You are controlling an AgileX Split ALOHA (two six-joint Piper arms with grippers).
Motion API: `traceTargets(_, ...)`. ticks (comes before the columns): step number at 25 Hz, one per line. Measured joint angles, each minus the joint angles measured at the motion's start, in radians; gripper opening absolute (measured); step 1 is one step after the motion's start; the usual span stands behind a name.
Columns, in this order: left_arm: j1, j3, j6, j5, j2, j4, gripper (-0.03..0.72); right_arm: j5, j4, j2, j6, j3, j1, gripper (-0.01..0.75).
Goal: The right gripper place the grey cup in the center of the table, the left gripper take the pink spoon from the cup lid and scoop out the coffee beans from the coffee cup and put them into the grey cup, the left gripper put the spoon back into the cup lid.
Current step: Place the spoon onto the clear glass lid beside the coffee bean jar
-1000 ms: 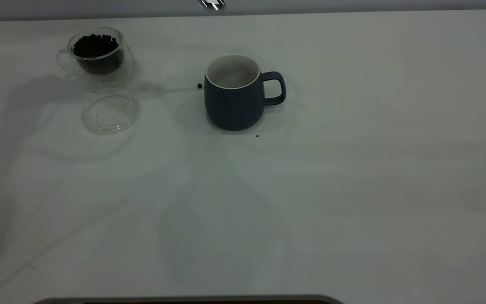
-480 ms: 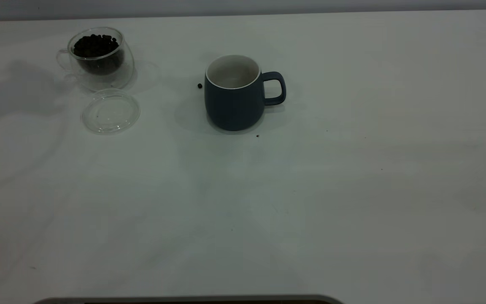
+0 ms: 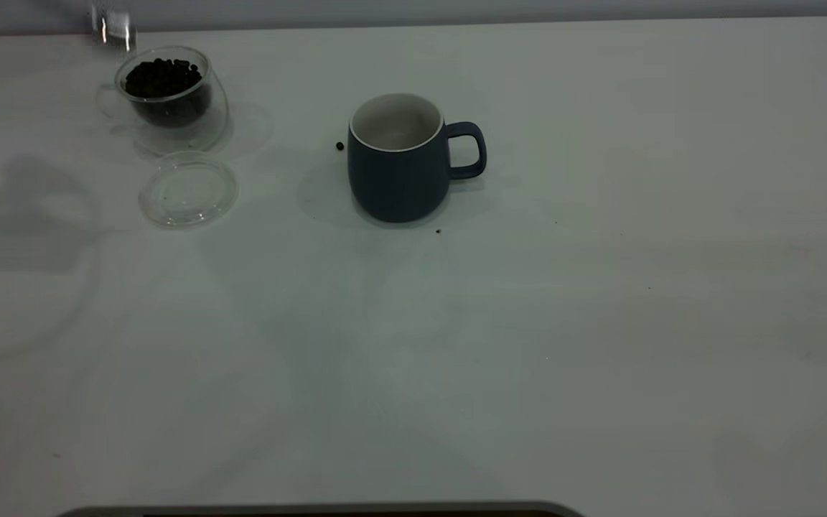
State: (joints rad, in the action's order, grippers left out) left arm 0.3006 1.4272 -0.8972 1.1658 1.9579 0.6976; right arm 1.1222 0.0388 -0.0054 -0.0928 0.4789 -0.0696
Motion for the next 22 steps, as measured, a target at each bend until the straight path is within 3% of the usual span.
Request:
traceTargets(8,0.14,-0.015,-0.07,-0.001,0.26,0.157,0.129,0.0,0.0,0.0,0.0,0.0,0.0,0.519)
traceTargets(15,0.143,-0.015,-0.234,-0.049,0.426,0.34,0.129,0.0,0.0,0.0,0.0,0.0,0.0,0.519)
traceTargets(22,0.143,-0.015,-0.259,-0.161,0.49,0.374,0.129,0.0,0.0,0.0,0.0,0.0,0.0,0.519)
